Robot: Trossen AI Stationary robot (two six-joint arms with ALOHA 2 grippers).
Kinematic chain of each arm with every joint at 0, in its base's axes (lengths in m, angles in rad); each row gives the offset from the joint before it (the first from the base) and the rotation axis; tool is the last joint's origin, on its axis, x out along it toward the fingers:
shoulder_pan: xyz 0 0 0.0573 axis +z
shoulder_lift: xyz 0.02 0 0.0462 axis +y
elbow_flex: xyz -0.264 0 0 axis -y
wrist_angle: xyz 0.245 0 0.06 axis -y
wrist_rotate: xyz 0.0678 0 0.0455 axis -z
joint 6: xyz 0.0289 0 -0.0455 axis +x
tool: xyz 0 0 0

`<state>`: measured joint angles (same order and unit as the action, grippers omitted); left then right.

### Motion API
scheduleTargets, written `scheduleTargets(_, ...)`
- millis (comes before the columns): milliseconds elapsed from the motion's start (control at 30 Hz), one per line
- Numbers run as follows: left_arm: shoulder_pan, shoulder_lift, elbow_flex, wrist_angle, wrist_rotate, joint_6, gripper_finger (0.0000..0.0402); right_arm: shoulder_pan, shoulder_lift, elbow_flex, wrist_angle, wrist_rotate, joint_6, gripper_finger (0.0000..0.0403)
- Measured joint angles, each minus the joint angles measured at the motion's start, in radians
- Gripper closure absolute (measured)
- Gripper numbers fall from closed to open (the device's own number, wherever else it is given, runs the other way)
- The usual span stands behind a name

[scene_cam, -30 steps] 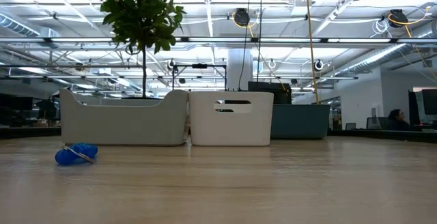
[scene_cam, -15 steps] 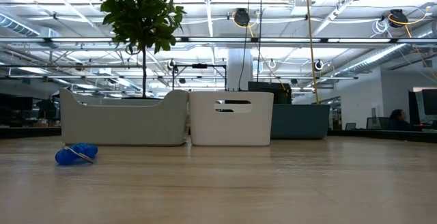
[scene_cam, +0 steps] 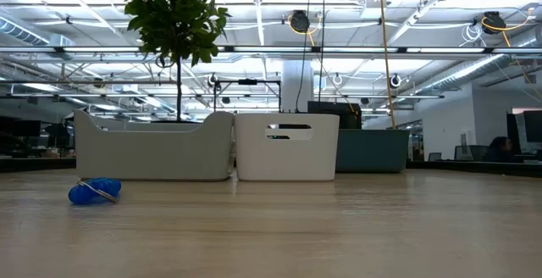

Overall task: Sort spring keychains
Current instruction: Put the blue spring keychain into the gray bin

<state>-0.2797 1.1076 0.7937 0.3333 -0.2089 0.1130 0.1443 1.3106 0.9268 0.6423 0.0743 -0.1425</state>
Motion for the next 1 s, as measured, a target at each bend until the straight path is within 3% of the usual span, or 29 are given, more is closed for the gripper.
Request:
scheduleTargets(267,0.021,0.000,0.000,-0.045,-0.001,-0.023,0.0394,0.000,0.000,0.000,-0.013,0.001,0.000,0.0140)
scheduleTargets(467,0.027,0.000,0.000,-0.113,-0.028,-0.049,0.0394,0.000,-0.066,-0.032,-0.157,0.002,0.022,0.0140)
scheduleTargets(667,0.044,-0.001,0.000,-0.183,-0.028,-0.081,0.0394,0.000,-0.245,-0.211,-0.169,0.021,0.120,0.0140)
scheduleTargets(1000,0.141,-0.001,0.001,-0.499,-0.026,-0.214,0.0395,0.009,-0.673,-0.580,-0.236,0.053,0.116,0.0140)
